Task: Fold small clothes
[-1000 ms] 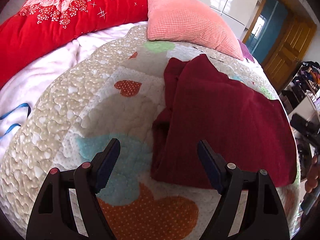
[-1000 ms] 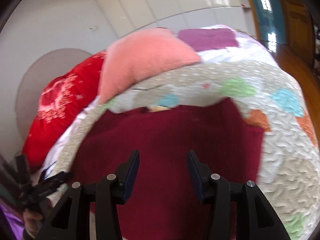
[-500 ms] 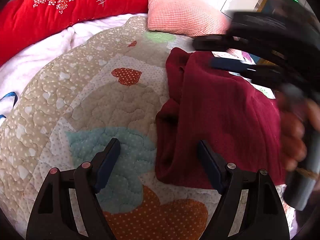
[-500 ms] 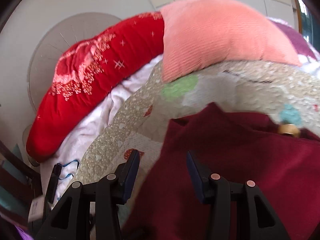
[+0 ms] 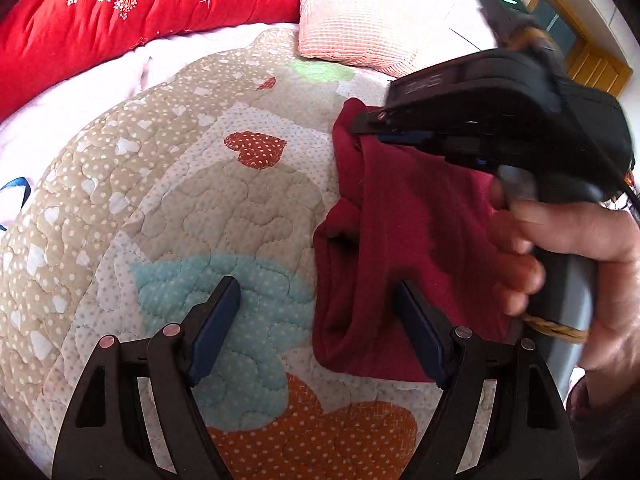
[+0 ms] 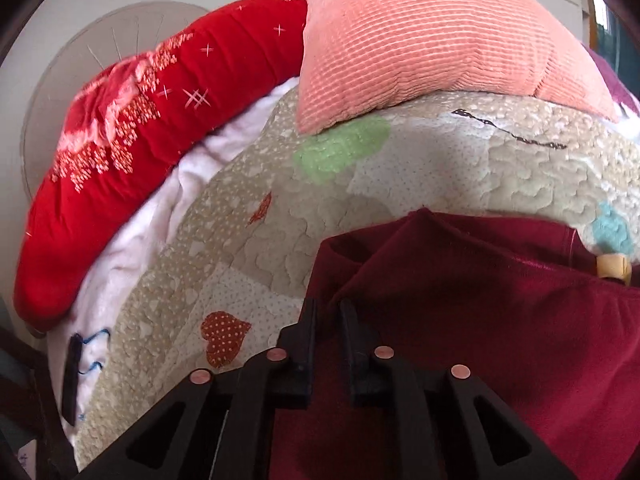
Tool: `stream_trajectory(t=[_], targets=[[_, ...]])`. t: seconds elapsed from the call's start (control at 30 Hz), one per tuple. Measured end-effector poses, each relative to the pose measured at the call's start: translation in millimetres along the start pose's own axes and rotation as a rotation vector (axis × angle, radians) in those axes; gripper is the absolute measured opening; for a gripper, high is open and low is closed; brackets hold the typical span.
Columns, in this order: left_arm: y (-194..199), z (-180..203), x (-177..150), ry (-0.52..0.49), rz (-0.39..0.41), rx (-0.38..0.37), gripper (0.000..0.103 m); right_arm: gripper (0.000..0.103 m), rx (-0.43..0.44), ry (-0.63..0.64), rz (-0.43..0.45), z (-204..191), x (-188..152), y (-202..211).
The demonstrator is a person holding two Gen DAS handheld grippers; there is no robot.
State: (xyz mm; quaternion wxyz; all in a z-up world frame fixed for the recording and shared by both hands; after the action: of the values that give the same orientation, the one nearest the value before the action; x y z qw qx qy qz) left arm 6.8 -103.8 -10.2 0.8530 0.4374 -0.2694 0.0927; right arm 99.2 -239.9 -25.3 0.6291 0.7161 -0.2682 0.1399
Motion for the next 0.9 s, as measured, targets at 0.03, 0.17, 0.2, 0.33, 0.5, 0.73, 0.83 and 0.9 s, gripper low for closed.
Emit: stream_trajectory(t=[0.03, 0.17, 0.2, 0.33, 0.5, 0.73, 0.83, 0.9], targets=[[0, 0, 0, -0.001, 0.001, 0.001, 0.080, 0.017, 0.041, -0.020, 0.001, 3, -2, 7], [-1, 1, -1, -0.013, 0.006, 0.013, 0.080, 0.020, 0.086, -0.009, 0.045, 5, -8, 34], [-1, 1, -1, -0.013, 0.006, 0.013, 0.080, 0.020, 0.066, 0.004, 0.059, 5, -8, 37], [-2, 1, -1, -0.011, 0.009, 0.012, 0.080, 0.020, 0.031, -0.001, 0.077, 3, -3, 33], [-2, -1, 0, -0.010, 0.008, 0.007, 0.080, 0.020, -0.109, 0.017, 0.080, 6, 11, 8], [-5, -1, 1, -0.010, 0.013, 0.011, 0.082, 0.020, -0.069, -0.020, 0.039, 17, 16, -18], [-6, 0, 1, -0.016, 0.013, 0.017, 0.082, 0.024, 0.000, -0.046, 0.033, 21, 9, -2], [-5, 0, 1, -0.021, 0.014, 0.021, 0.082, 0.035, 0.038, -0.053, 0.038, 25, -2, 17]])
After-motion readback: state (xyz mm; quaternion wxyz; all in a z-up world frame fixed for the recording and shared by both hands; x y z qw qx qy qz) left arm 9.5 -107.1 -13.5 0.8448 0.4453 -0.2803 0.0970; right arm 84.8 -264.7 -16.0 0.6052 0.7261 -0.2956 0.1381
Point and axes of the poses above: each gripper's, at about its wrist camera, not at the fingertips, and y roughly against the way its jaws point, z to its right, x to its top, the point moved 4 cm from there along -y, roughly the way its jaws point, and after that the axes turned 13 degrees about -x, right-handed, at the moved point
